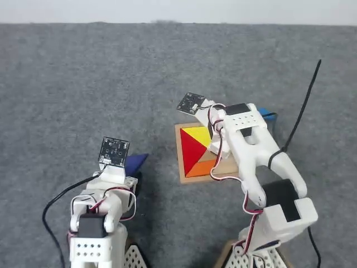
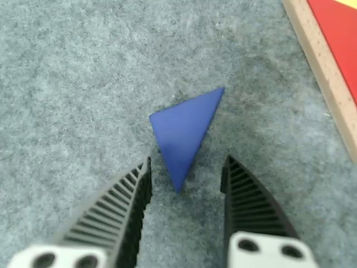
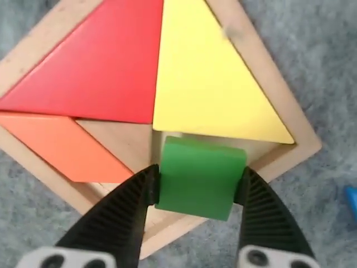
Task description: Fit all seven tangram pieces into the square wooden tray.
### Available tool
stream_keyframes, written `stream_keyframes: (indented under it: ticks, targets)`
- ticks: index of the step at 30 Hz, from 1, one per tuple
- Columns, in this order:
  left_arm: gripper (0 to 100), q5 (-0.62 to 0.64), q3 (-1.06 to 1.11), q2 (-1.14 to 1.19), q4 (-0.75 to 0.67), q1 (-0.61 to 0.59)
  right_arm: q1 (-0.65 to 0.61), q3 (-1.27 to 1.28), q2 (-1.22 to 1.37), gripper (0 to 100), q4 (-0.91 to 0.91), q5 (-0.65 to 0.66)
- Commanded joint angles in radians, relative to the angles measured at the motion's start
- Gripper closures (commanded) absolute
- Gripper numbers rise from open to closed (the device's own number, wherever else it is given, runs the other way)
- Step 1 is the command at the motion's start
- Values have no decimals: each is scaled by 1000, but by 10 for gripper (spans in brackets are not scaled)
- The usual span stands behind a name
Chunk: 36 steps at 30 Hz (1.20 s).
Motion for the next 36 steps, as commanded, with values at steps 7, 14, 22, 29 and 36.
stream_keyframes:
  ticks: [7, 14, 22, 29, 36]
  targets:
    - [800, 11, -10, -18, 2, 5, 8, -55, -12, 706, 22, -14]
    - [800, 11, -10, -18, 2, 5, 71, -92, -105, 778, 12, -124]
    - [800, 11, -10, -18, 2, 5, 125, 29, -234, 967, -91, -230]
    - [800, 11, -10, -18, 2, 5, 113, 18, -54, 983, -114, -230]
    - [800, 11, -10, -18, 2, 5, 48, 26, -1, 983, -114, -229]
